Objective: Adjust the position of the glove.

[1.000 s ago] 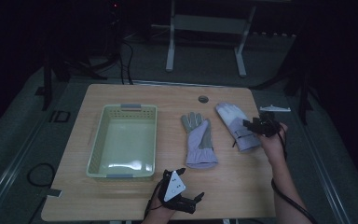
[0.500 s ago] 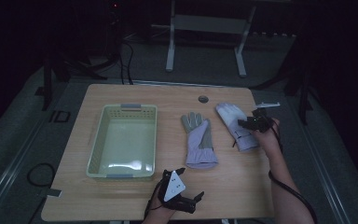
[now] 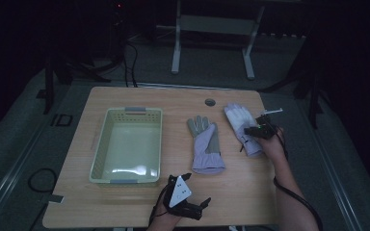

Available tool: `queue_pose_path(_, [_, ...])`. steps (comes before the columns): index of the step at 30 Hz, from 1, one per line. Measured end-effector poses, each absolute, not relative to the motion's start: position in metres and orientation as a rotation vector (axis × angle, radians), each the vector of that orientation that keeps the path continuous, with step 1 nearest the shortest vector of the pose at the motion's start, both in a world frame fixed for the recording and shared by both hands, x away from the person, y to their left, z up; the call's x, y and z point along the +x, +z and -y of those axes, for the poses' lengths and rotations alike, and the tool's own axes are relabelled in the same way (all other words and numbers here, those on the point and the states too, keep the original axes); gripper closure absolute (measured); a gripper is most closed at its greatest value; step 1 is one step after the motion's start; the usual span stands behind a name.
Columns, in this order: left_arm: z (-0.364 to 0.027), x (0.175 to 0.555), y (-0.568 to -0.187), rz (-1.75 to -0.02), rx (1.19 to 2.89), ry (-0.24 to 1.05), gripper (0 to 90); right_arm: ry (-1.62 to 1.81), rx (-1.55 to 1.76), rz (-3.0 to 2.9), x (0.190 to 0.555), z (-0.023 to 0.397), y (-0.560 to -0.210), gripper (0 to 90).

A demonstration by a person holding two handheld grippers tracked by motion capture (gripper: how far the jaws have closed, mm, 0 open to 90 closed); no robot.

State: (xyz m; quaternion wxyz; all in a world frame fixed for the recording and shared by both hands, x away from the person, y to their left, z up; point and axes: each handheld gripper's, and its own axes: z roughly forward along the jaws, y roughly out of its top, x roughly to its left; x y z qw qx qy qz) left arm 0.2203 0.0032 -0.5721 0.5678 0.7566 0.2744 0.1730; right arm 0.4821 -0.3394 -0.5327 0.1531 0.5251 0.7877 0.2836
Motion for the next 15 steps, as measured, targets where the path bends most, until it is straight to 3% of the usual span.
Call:
queue_pose_path(6, [-0.003, 0.221, -0.572, -0.645, 1.777, 0.399, 0.0, 0.88, 1.613, -2.154, 0.476, 0.343, -0.529, 76.3])
queue_pose_path(15, [-0.003, 0.221, -0.572, -0.643, 1.782, 0.393, 0.0, 0.938, 1.63, -2.024, 0.453, 0.354, -0.484, 78.6])
